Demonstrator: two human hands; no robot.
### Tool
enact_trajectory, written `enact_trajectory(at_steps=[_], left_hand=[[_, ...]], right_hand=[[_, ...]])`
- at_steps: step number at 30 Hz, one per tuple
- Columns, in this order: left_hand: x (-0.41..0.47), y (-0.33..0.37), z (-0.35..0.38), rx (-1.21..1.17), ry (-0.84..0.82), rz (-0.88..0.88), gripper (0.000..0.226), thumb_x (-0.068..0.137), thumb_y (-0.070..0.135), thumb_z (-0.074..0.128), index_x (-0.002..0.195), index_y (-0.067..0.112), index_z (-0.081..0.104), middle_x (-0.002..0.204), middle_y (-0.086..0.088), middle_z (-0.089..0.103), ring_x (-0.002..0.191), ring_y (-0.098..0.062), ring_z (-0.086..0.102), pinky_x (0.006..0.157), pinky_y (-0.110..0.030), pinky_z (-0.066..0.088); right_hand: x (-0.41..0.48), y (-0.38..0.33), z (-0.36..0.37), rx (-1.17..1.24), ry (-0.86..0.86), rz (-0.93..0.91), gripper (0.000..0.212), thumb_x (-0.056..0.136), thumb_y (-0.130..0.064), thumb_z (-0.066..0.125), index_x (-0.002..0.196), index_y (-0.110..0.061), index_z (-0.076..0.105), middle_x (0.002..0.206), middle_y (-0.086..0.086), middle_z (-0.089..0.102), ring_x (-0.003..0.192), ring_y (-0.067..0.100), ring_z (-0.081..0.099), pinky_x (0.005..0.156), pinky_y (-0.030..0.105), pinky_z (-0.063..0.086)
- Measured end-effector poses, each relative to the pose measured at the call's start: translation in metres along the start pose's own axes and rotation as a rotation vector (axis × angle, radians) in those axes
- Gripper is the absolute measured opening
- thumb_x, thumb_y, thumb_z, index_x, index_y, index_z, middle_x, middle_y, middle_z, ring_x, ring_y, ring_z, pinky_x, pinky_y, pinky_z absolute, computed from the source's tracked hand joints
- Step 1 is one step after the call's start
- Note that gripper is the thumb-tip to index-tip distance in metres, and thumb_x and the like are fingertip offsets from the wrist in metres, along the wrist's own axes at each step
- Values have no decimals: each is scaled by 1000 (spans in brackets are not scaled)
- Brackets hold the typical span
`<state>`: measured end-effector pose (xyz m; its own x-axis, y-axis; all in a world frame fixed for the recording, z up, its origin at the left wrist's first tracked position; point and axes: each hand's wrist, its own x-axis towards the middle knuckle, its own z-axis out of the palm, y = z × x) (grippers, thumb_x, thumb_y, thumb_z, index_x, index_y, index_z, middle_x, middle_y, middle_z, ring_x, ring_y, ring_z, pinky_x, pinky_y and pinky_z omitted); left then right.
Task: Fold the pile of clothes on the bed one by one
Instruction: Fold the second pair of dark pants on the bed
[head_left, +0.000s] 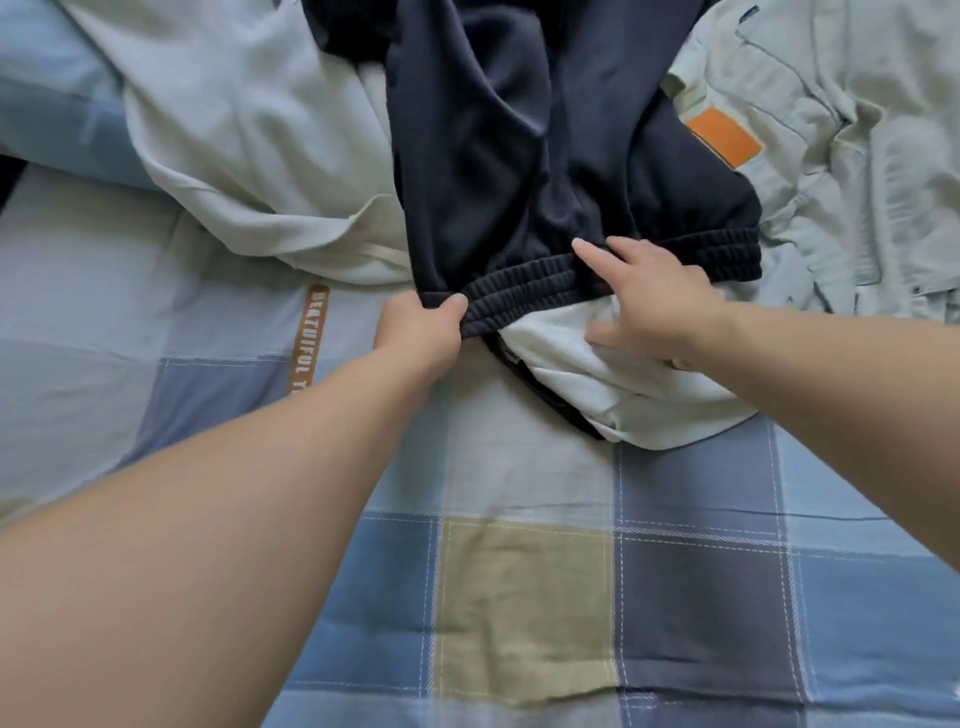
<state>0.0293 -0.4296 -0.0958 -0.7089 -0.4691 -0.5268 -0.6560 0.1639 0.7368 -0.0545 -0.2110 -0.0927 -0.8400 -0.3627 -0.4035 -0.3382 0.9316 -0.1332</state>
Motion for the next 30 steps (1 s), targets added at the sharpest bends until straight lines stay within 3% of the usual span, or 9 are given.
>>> enact_trajectory(at_steps=[2,5,7,9,12,17,21,26,30], left_hand=[[-23,1,-5,2,-123,-98,15,99,28,61,99,14,67,83,-3,69,70,-19,64,56,-20,49],[-66,0,-13,50,-351,-292,11,101,33,59,98,22,60,66,5,66,58,-9,57,68,-24,44],[-92,-1,-17,85,-454,-389,12,101,35,58,95,24,58,55,11,63,59,-7,56,75,-28,42],[-116,-1,-19,138,-507,-422,15,102,35,57,92,23,57,51,11,62,61,-9,55,74,-29,41],[-153,-6,-18,209,-581,-454,17,102,36,56,91,23,57,52,11,62,64,-11,56,73,-30,40],[-222,-30,-13,322,-631,-509,18,102,37,54,92,23,60,54,11,64,66,-12,59,75,-31,42],[-299,-65,-12,411,-718,-594,19,102,38,53,96,21,59,67,7,65,69,-13,60,73,-29,42],[-387,-114,-25,521,-815,-752,20,102,41,52,93,24,56,73,8,65,63,-8,56,63,-24,38],[-422,-130,-37,626,-903,-825,21,101,42,54,99,21,57,78,6,67,55,-8,55,53,-20,42]], right_hand=[[-18,-11,0,-78,96,-54,95,82,-47,71,159,-41,14,158,10,30,144,31,30,115,51,25],[-53,-25,4,-86,254,-119,94,78,-47,77,157,-33,28,157,18,29,146,35,25,117,52,18],[-75,-27,5,-83,279,-133,90,73,-45,80,152,-30,40,161,17,26,150,36,20,118,55,15],[-98,-25,8,-105,255,-162,73,72,-34,82,139,-26,55,157,14,35,147,35,28,117,55,17],[-138,-16,17,-84,250,-227,46,75,-13,75,120,-20,70,137,7,58,133,32,47,110,50,28],[-221,-10,33,-52,211,-243,37,72,-6,71,107,-19,75,107,0,69,114,30,58,98,44,35],[-321,-9,52,-93,33,-201,30,73,-14,72,103,-17,74,97,3,65,101,34,59,79,42,41],[-439,-31,79,-3,-248,-94,19,93,-25,57,109,-25,67,101,-3,58,98,27,57,67,36,45],[-477,-46,86,36,-561,-75,17,93,-30,59,109,-26,63,107,-4,59,104,24,61,76,37,52]])
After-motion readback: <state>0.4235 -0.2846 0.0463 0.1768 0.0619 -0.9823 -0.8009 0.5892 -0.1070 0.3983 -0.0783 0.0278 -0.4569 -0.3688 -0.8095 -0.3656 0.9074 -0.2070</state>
